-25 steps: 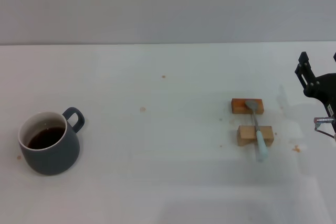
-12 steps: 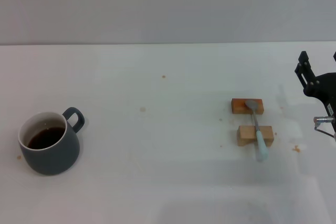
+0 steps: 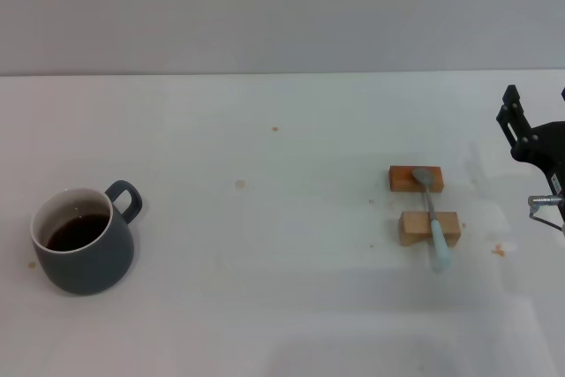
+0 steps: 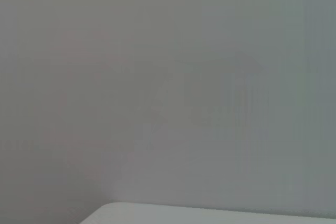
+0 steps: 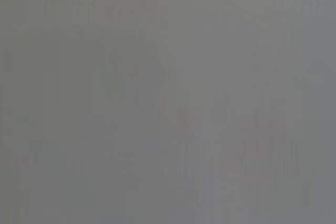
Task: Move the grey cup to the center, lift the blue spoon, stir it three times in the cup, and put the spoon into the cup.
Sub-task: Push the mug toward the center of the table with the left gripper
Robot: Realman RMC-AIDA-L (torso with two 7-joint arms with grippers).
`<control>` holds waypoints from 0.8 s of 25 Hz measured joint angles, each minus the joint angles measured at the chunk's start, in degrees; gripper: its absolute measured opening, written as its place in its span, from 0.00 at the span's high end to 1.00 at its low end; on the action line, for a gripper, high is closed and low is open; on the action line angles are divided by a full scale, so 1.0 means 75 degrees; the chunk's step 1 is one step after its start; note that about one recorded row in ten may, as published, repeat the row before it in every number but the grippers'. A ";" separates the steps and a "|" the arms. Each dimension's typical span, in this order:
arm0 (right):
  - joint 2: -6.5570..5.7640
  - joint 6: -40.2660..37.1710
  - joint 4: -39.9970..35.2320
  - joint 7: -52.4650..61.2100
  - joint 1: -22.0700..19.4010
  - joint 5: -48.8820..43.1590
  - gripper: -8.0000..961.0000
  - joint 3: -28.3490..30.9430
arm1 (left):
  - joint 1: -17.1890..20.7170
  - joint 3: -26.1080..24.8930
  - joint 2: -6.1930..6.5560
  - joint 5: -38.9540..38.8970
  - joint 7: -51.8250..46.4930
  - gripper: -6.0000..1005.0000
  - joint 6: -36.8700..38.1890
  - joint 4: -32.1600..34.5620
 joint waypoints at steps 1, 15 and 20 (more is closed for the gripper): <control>0.0000 -0.0009 0.0000 0.0000 0.0000 0.0000 0.23 -0.0003 | 0.0000 0.0000 0.0000 0.0000 0.0000 0.97 0.0000 0.0000; 0.0000 0.0006 -0.0005 0.0000 0.0064 0.0000 0.23 0.0041 | 0.0008 0.0135 -0.0035 0.0010 -0.0124 0.99 0.0050 -0.0055; 0.0000 0.0013 -0.0010 0.0000 0.0085 0.0000 0.23 0.0053 | 0.0006 0.0365 -0.0050 0.0009 -0.0133 0.99 0.0027 -0.0123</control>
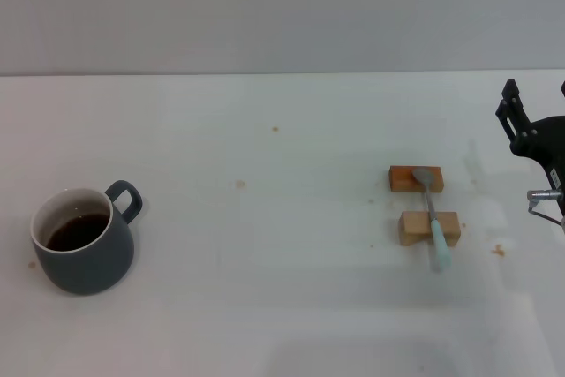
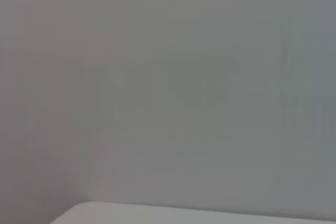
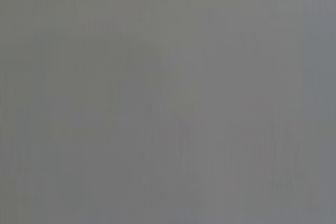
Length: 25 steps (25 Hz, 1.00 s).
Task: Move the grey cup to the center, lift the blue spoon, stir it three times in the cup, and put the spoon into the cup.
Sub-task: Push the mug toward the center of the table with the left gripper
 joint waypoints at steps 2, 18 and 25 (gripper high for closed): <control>0.0000 0.0002 -0.0003 0.0000 0.0006 0.0000 0.23 0.0002 | 0.0003 0.0072 -0.0006 0.0000 -0.0007 0.99 0.0000 -0.0054; 0.0000 -0.0004 0.0010 0.0000 -0.0003 0.0000 0.23 0.0003 | 0.0075 0.0852 -0.0008 0.0001 -0.0032 0.99 -0.0015 -0.0403; 0.0000 -0.0021 0.0009 0.0000 -0.0004 0.0000 0.23 -0.0023 | 0.0071 0.1101 -0.0011 -0.0002 -0.0091 0.99 -0.0024 -0.0487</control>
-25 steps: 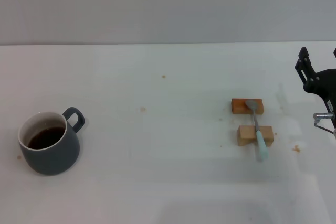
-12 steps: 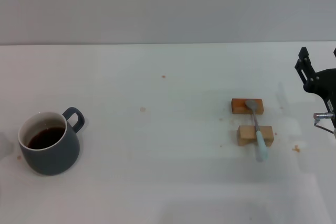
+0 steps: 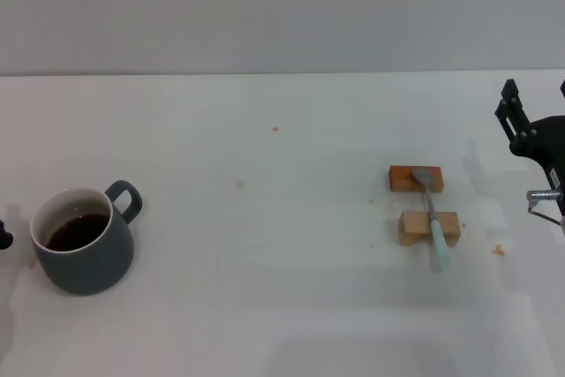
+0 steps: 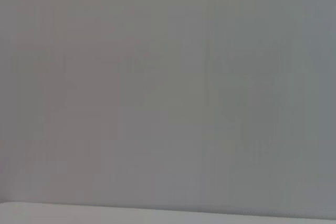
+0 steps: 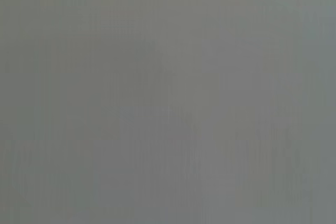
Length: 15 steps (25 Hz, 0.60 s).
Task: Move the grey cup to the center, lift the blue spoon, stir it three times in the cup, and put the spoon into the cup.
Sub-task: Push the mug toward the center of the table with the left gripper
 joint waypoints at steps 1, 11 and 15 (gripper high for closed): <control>0.0000 -0.0005 0.0000 0.0000 0.0000 0.0000 0.23 -0.0007 | -0.0001 0.0034 -0.0003 0.0000 0.0000 0.99 0.0000 -0.0003; 0.0000 -0.0029 0.0043 0.0000 0.0000 -0.0011 0.23 -0.0033 | 0.0047 0.0375 -0.0010 0.0003 0.0001 0.99 0.0017 -0.0136; 0.0000 -0.0031 0.0057 0.0000 0.0000 -0.0029 0.23 -0.0033 | 0.0077 0.0564 -0.0001 0.0002 0.0002 0.99 0.0019 -0.0217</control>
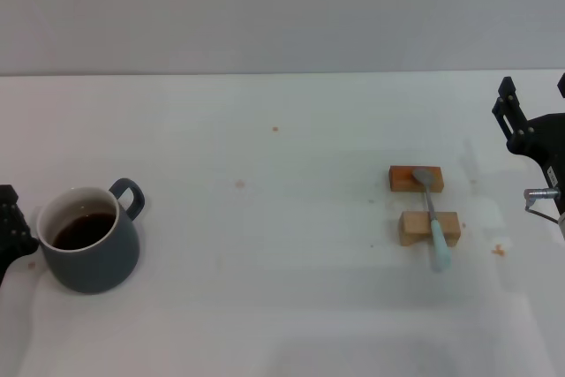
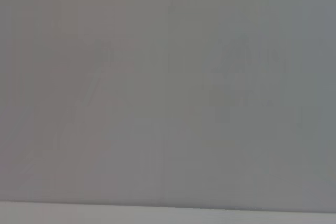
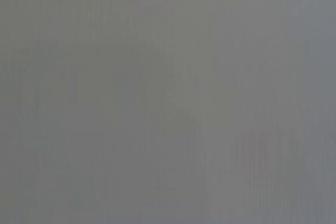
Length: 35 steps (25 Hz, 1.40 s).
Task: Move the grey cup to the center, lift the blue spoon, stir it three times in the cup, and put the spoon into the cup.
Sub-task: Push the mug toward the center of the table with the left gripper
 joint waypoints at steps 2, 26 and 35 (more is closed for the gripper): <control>0.0000 0.0000 0.0001 0.0000 0.0000 -0.0004 0.23 -0.0005 | 0.0010 0.0085 0.0006 0.0001 0.0000 0.99 0.0000 -0.0039; -0.0011 -0.0012 0.0002 0.0000 0.0030 -0.0042 0.23 -0.0011 | -0.0011 0.1208 0.0052 0.0001 0.0001 0.99 0.0225 -0.0160; -0.0025 -0.0012 0.0001 0.0000 0.0050 -0.0042 0.23 -0.0007 | -0.0032 0.1670 0.0050 0.0001 0.0001 0.99 0.0493 -0.0159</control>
